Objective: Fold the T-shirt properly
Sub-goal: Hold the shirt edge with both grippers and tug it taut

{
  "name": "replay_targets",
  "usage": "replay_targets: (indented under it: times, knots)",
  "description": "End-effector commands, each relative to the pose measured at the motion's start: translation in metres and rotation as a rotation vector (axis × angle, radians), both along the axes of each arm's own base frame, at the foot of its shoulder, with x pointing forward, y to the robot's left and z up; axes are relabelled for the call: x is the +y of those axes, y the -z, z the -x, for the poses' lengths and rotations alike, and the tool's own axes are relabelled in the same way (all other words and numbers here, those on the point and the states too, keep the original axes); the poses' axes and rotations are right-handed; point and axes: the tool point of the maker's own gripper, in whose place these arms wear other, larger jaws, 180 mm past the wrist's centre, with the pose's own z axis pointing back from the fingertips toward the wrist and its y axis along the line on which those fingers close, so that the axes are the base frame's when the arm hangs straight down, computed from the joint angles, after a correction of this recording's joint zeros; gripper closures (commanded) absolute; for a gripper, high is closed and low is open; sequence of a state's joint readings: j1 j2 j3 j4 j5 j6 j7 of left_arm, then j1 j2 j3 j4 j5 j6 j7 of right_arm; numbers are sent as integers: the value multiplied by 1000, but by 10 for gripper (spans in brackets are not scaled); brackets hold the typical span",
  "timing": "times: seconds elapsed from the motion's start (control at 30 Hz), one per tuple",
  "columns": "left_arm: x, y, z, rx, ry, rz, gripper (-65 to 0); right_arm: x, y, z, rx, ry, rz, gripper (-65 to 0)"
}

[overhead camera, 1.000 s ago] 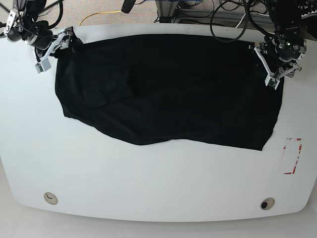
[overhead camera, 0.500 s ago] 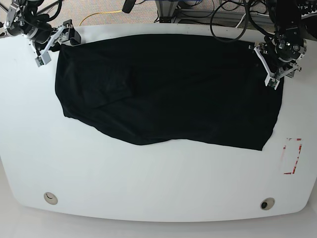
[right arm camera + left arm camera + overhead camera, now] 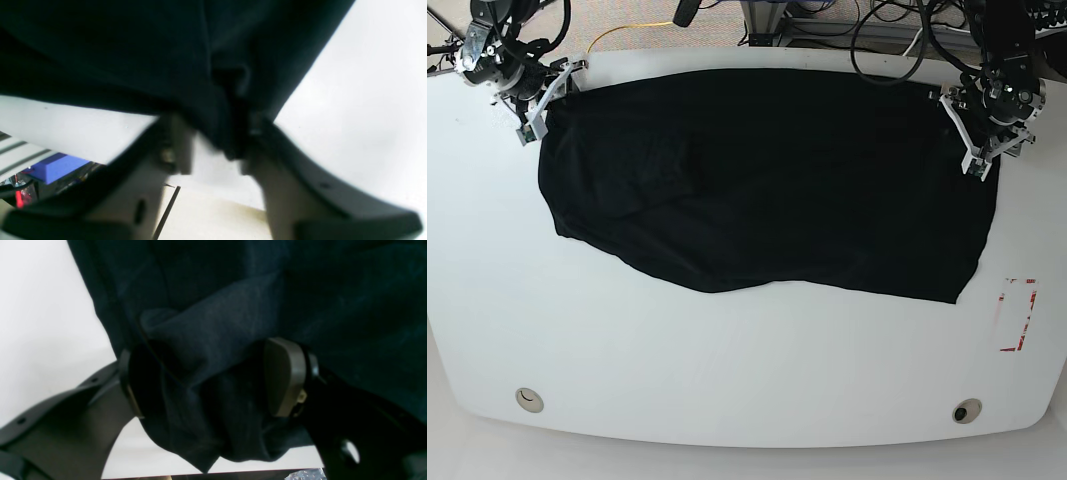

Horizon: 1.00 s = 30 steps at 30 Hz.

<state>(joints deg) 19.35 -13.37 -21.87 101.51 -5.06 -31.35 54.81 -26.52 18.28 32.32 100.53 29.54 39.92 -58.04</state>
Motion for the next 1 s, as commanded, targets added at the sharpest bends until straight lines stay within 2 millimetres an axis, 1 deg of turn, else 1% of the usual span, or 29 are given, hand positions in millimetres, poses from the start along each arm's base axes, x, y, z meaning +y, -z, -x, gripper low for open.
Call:
replay_targets:
  times: [0.0,0.03,0.1,0.17,0.3,0.43,0.5,0.57,0.63,0.67,0.7,0.73,0.77,0.8,0.9,0.93,0.97]
  knots:
    - [6,-2,2,8,1,-25,-444,-7,-9,-5,-27,-10,27,-108]
    - [7,-2,2,10,0,-27,-444,-8,-8,-2,-16,-11,30,-111]
    - [7,-2,2,9,-1,-28,-444,-16,-9,6,8,-27,57,-146]
    - [7,-3,2,8,-1,-28,-444,-21,-12,10,17,-44,79,-162]
    - [8,-3,2,9,-1,-30,-444,-28,-17,25,62,-89,125,-159]
    - [10,6,7,37,-12,-20,-444,-34,-29,26,85,-140,187,-159]
    - [11,10,9,48,-18,-17,-444,-35,-31,27,94,-147,199,-152]
    - [12,12,11,57,-21,-14,-444,-36,-32,26,97,-148,207,-109]
    - [12,12,10,54,-21,-15,-444,-36,-32,23,89,-147,211,-97]
    - [12,12,10,54,-21,-15,-444,-36,-32,23,87,-146,209,-116]
    - [12,12,10,54,-21,-15,-444,-36,-33,23,86,-146,208,-151]
    - [12,12,10,54,-21,-15,-444,-35,-33,20,78,-144,206,-201]
    - [12,11,10,52,-20,-15,-444,-34,-34,16,68,-144,205,-262]
    - [11,11,9,51,-18,-15,-444,-31,-34,14,61,-137,197,-342]
    - [10,11,9,51,-17,-13,-444,-27,-31,15,57,-125,180,-509]
    - [10,11,9,51,-17,-13,-444,-25,-31,14,55,-127,177,-518]
    - [10,11,9,51,-17,-13,-444,-25,-30,14,55,-124,174,-509]
